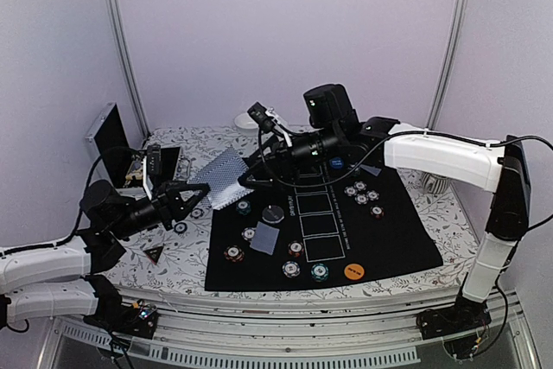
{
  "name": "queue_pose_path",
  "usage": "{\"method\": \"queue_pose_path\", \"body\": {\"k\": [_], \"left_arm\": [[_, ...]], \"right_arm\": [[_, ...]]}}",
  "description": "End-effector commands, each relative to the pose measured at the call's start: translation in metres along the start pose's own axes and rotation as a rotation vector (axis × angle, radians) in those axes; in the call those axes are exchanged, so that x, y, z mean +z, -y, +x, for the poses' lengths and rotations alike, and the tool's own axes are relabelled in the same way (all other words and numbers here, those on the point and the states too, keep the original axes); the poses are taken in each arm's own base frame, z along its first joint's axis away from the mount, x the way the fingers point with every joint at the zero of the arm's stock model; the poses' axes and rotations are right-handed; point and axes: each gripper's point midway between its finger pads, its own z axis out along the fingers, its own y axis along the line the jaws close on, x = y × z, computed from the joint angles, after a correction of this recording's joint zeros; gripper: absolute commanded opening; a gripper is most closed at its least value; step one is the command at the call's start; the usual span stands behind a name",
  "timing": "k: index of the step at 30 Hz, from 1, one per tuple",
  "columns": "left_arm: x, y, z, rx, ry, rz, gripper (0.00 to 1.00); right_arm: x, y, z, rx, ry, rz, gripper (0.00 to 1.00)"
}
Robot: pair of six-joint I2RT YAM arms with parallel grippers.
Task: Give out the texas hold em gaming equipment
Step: Adjust the face-down deck piles.
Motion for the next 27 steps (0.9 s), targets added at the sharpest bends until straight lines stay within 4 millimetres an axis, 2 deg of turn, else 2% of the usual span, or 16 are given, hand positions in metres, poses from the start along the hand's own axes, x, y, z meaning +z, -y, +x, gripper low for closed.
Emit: {"method": "queue_pose_path", "body": {"k": [1, 3, 5, 12, 13, 15, 20, 23, 24, 27], "left_arm": [[0.001, 0.019, -0.002, 0.013, 0.019, 0.086, 0.0], [0.003, 0.02, -0.001, 0.01, 0.011, 0.096, 0.0], [0.004, 0.021, 0.001, 0.007, 0.003, 0.102, 0.0], [0.004, 0.021, 0.005, 0.001, -0.007, 0.106, 0.0], [0.004, 0.021, 0.006, -0.003, -0.01, 0.107, 0.0], [0.005, 0.021, 0.007, -0.009, -0.009, 0.114, 0.0], [0.009, 0.024, 0.014, -0.016, -0.028, 0.143, 0.0], [0.011, 0.022, 0.02, -0.023, -0.041, 0.14, 0.28], [0.012, 0.022, 0.021, -0.022, -0.041, 0.142, 0.32], [0.013, 0.02, 0.023, -0.02, -0.041, 0.134, 0.36]], "right_arm": [[0.016, -0.002, -0.004, 0.042, 0.02, -0.038, 1.0], [0.022, 0.002, 0.001, 0.07, 0.009, -0.04, 0.95], [0.025, 0.003, 0.004, 0.084, 0.002, -0.048, 0.81], [0.026, -0.001, 0.009, 0.102, -0.013, -0.074, 0.12], [0.025, -0.004, 0.007, 0.097, -0.011, -0.088, 0.06], [0.024, -0.009, 0.006, 0.091, -0.01, -0.121, 0.03], [0.021, -0.027, 0.001, 0.064, 0.004, -0.218, 0.02], [0.02, -0.032, -0.002, 0.054, 0.017, -0.245, 0.02], [0.02, -0.033, -0.003, 0.053, 0.018, -0.252, 0.02], [0.02, -0.036, -0.006, 0.05, 0.027, -0.265, 0.02]]}}
